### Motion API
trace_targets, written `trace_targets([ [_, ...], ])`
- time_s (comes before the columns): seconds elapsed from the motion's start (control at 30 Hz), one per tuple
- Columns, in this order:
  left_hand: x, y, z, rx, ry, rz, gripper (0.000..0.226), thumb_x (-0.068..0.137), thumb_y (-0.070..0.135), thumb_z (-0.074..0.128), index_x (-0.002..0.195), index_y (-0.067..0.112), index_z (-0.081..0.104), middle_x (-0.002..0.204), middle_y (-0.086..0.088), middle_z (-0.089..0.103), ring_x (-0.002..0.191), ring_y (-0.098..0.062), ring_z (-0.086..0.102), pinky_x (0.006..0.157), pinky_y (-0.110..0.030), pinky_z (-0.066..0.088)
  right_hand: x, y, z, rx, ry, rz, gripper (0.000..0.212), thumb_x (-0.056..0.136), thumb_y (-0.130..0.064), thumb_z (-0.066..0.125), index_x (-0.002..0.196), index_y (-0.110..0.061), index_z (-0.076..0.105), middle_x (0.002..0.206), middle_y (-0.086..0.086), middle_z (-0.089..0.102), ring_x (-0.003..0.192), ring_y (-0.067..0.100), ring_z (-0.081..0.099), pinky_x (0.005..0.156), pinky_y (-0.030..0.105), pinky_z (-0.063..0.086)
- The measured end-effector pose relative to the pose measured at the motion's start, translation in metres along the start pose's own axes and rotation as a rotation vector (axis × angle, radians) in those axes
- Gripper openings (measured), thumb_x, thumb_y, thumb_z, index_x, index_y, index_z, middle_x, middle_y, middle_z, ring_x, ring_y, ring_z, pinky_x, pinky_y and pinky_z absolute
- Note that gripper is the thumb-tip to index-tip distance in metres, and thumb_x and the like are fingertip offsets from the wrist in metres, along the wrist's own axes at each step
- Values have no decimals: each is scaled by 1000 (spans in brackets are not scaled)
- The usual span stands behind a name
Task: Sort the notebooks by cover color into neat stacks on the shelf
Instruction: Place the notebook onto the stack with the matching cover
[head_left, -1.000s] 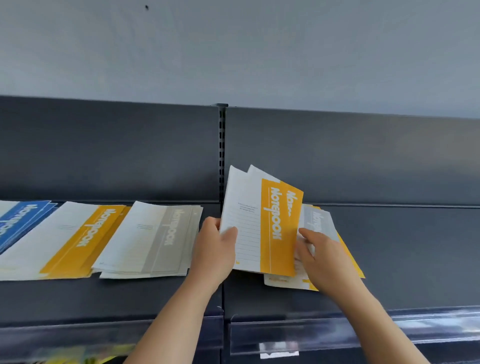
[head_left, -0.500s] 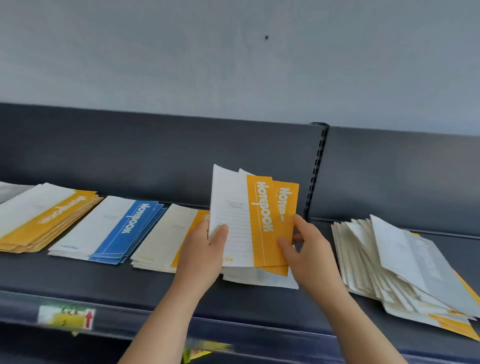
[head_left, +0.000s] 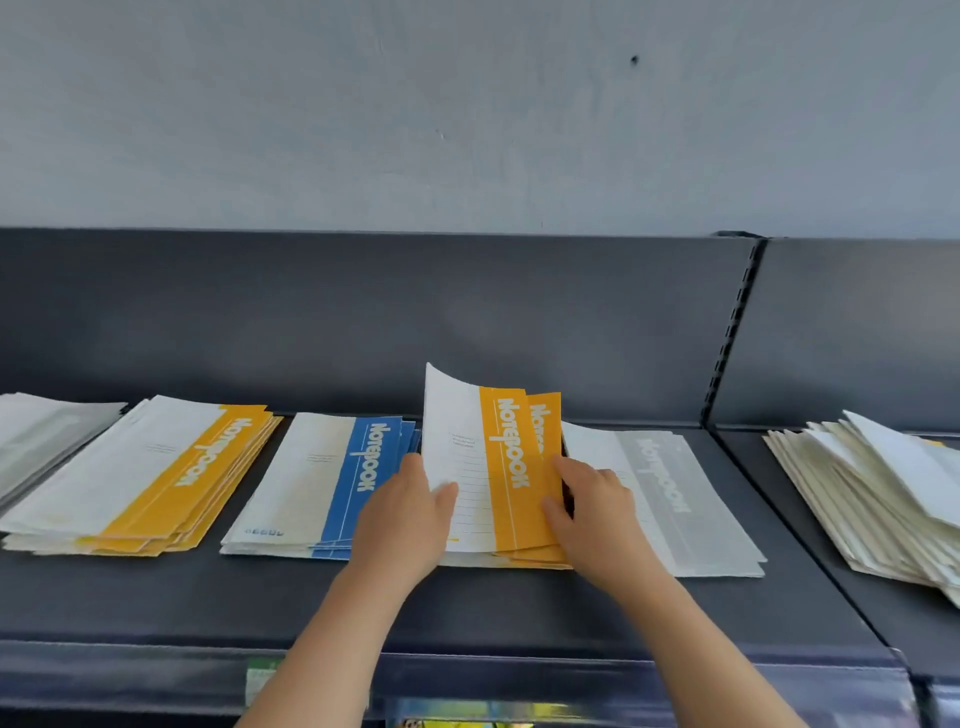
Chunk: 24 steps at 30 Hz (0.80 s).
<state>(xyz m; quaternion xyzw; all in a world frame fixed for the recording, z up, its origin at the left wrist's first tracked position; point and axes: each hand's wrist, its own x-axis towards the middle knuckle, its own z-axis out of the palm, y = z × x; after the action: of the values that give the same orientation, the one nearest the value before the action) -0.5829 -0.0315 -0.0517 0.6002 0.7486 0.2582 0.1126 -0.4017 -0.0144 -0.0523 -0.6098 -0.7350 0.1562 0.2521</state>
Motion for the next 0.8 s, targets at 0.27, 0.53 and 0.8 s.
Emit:
trace_targets([
  [0.27, 8, -9, 7, 156, -49, -7, 47, 91, 49, 53, 121, 15, 43, 121, -4, 44, 86, -11, 48, 68, -20, 44, 4, -3, 13, -195, -92, 35, 34, 100, -31, 34, 128, -23, 52, 150, -5, 30, 132, 25, 26, 109, 38, 24],
  [0.53, 2, 5, -6, 185, 111, 140, 43, 97, 43, 43, 132, 18, 46, 131, -1, 46, 119, -16, 44, 90, -24, 43, -5, 4, -8, -17, 81, 10, 33, 98, -24, 44, 128, -17, 55, 134, -6, 51, 128, 17, 41, 103, 26, 33],
  [0.8, -17, 79, 17, -77, 167, 360, 35, 98, 35, 43, 127, 20, 56, 123, 3, 59, 113, -14, 51, 90, -25, 42, -24, 62, -67, -94, 212, -8, 39, 96, -22, 47, 135, -16, 50, 141, -4, 47, 132, 14, 40, 112, 26, 27],
])
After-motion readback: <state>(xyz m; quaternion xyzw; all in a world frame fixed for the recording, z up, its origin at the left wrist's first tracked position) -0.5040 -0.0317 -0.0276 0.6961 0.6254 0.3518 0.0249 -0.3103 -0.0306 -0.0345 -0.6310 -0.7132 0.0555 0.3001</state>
